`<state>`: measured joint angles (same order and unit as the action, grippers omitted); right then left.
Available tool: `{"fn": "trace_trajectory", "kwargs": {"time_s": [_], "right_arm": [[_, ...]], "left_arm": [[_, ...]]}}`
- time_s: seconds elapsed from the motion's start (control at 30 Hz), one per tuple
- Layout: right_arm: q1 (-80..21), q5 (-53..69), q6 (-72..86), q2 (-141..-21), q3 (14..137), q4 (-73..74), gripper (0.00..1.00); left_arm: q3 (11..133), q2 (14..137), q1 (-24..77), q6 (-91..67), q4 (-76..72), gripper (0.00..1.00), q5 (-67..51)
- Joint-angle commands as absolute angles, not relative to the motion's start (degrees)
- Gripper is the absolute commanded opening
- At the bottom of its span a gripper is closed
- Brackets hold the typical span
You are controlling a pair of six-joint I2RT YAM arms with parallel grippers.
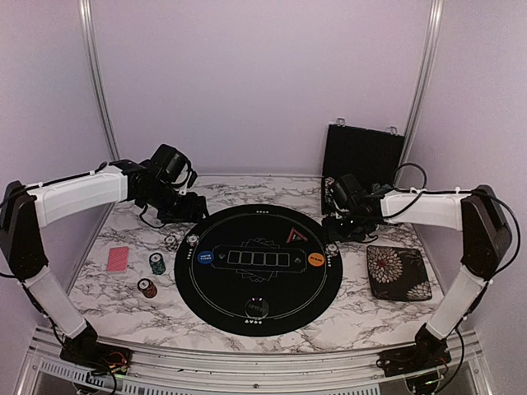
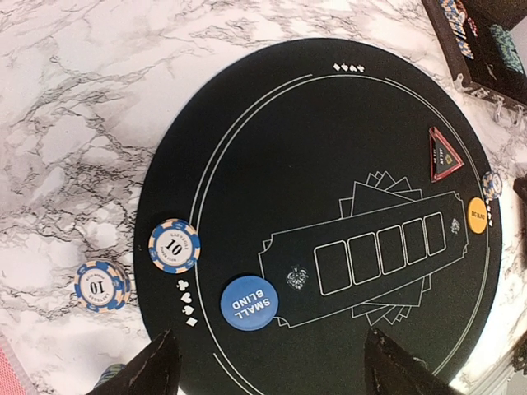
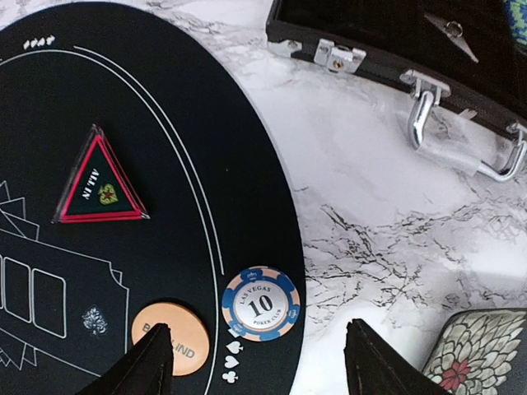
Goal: Distribute texas hold em gaming equipment
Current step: Pick up the pile of poker chips from the center of the board.
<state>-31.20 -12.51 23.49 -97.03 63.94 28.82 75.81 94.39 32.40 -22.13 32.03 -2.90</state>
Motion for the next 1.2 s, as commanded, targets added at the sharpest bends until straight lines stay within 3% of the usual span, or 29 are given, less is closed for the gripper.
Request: {"fn": "trace_trajectory", "kwargs": {"time_s": [0.0,0.47,1.17], "right_arm": [[-31.2,-11.8,21.7,-93.6,66.6,29.0,0.70],[-35.8,-9.0,18.5,-91.1,69.7,26.4,0.72],[-37.7,-8.0,18.2,-87.5,68.0,24.8,0.73]], "left_arm": [[74.3,91.2,30.4,-22.8,35.2,0.78,-0.3],[70.5,94.7,22.2,-19.4,37.2,0.81,2.1],[75.5,107.1,19.8,-17.5,38.2,0.81,2.7]]}}
